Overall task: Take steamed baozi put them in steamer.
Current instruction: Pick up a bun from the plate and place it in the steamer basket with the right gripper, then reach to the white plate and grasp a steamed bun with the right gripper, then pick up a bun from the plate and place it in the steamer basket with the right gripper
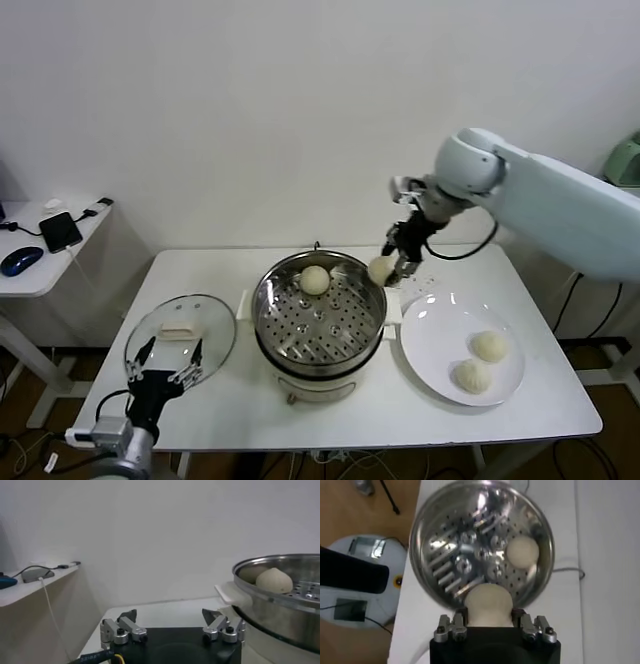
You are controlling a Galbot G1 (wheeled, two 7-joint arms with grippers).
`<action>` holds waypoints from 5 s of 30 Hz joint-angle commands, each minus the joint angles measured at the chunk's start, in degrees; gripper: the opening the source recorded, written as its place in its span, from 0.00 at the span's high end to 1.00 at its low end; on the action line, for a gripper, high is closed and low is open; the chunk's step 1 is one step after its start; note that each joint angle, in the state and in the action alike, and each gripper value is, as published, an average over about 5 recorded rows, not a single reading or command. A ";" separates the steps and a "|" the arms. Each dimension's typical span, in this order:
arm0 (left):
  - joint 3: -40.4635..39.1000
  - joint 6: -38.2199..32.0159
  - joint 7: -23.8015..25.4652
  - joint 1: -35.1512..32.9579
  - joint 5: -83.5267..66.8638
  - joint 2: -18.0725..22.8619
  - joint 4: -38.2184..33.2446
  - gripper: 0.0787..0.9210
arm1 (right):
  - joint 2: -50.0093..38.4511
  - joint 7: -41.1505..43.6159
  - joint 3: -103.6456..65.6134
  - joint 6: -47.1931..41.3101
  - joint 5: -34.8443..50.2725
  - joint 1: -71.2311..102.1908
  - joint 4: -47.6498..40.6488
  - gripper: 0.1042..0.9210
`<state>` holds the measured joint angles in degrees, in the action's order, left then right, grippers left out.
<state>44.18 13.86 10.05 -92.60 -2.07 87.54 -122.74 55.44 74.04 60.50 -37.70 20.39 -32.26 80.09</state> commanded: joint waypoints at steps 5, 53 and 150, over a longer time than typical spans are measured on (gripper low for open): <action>0.67 0.20 -0.05 0.80 -1.23 0.15 0.58 0.12 | 21.47 -4.01 8.21 -5.30 7.19 -2.27 -11.16 0.42; -1.29 0.55 0.06 1.96 -2.42 0.42 0.89 0.12 | 13.29 -5.71 5.13 -5.07 -0.49 0.16 -4.59 0.12; -0.49 3.50 0.46 0.69 -3.61 0.61 3.50 0.12 | -14.21 8.65 -16.85 24.78 -26.16 16.24 -3.79 0.39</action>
<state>43.88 18.08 11.38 -91.93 -9.83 88.07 -119.49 39.51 81.91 33.45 -11.27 -14.55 2.87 76.69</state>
